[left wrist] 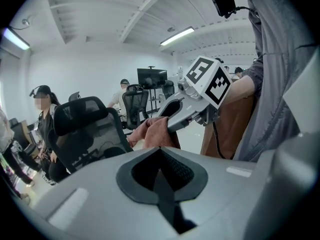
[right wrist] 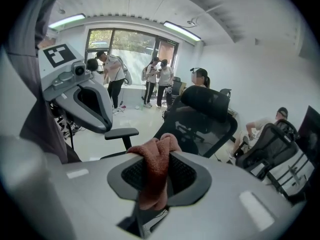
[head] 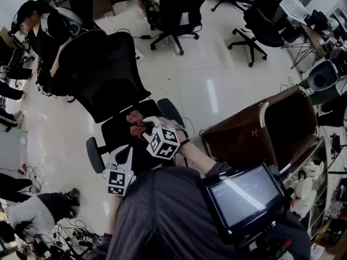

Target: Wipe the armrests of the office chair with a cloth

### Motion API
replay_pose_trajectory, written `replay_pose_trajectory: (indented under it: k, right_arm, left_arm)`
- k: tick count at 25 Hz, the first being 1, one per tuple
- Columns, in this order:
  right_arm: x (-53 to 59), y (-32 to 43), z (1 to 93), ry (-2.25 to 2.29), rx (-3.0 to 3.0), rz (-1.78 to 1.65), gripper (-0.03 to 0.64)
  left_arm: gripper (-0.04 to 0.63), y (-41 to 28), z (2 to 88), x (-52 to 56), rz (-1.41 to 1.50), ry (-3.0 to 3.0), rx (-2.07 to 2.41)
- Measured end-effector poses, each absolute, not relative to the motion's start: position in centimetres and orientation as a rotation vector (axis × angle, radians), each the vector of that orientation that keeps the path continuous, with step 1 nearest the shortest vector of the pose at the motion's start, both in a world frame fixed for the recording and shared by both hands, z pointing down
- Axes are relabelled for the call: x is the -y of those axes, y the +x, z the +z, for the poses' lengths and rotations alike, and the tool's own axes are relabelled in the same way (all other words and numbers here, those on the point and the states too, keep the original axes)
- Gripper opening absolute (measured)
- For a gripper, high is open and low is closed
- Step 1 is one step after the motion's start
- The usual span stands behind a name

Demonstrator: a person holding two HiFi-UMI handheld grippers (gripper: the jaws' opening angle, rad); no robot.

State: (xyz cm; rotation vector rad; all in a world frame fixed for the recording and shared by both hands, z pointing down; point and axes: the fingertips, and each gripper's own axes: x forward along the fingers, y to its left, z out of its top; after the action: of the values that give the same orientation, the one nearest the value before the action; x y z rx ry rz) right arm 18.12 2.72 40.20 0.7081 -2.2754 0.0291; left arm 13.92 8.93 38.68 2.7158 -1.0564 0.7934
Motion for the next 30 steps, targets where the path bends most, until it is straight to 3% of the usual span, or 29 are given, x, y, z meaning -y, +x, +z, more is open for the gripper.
replay_pose_trajectory:
  k: [15, 17, 30]
  right_arm:
    - [-2.9, 18.9, 39.5, 0.777, 2.262, 0.028, 0.153]
    - [-2.8, 19.1, 39.1, 0.793, 2.27, 0.021, 0.109]
    - [-2.3, 19.1, 37.5, 0.814, 2.27, -0.056, 0.104]
  left_arm:
    - [0.015, 15.2, 37.8, -9.0, 0.771, 2.768, 1.022]
    - [0.015, 15.4, 37.8, -9.0, 0.768, 2.77, 1.019]
    - [0.015, 15.3, 38.0, -9.0, 0.769, 2.763, 1.024]
